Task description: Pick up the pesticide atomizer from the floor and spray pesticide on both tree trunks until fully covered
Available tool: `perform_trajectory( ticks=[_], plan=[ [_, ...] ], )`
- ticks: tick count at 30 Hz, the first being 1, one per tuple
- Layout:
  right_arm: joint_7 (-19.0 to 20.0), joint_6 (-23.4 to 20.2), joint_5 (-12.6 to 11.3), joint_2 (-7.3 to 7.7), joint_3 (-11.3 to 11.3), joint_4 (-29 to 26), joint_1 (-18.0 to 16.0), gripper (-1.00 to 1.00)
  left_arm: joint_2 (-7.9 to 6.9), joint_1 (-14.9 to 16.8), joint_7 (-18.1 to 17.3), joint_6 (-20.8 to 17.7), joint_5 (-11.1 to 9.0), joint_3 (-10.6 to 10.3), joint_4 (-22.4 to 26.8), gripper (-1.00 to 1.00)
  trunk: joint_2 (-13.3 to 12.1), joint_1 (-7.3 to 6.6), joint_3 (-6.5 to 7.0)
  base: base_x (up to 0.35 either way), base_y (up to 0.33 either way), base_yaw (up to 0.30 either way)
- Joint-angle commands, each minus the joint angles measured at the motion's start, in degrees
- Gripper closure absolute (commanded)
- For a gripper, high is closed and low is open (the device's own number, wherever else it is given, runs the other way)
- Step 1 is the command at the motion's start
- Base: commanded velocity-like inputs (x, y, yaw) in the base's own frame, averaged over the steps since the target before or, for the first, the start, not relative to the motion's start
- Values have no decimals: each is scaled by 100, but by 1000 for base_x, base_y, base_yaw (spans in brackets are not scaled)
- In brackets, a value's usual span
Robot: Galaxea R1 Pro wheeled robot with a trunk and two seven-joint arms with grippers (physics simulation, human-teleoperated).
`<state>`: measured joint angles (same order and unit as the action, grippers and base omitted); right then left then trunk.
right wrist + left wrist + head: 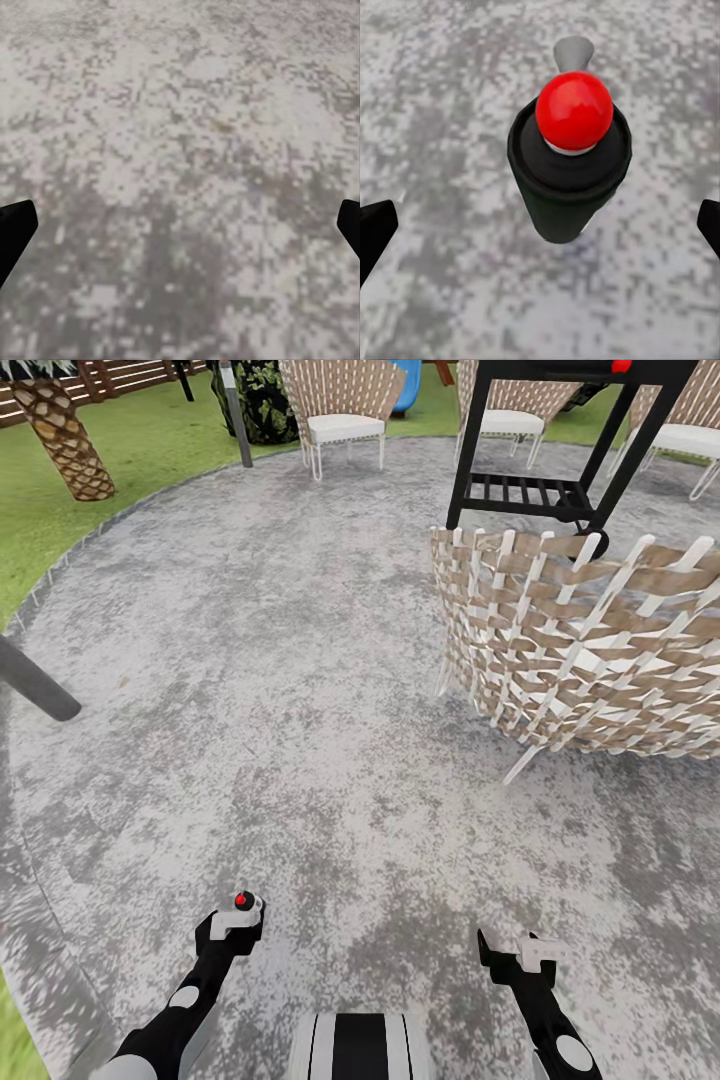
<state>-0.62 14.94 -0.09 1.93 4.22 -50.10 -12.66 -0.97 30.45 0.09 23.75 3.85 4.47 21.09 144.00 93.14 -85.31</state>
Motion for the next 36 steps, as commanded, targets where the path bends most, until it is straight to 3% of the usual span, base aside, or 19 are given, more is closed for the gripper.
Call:
perform_trajectory(
  ticks=[1,36],
  plan=[
    [0,0,0,0,0,0,0,-100,0,2,0,-1,1,1,0,-100,0,0,0,15,0,1],
    [0,0,0,0,2,0,0,-100,0,-3,0,7,-7,2,0,-100,4,8,-81,30,-10,0]
  ],
)
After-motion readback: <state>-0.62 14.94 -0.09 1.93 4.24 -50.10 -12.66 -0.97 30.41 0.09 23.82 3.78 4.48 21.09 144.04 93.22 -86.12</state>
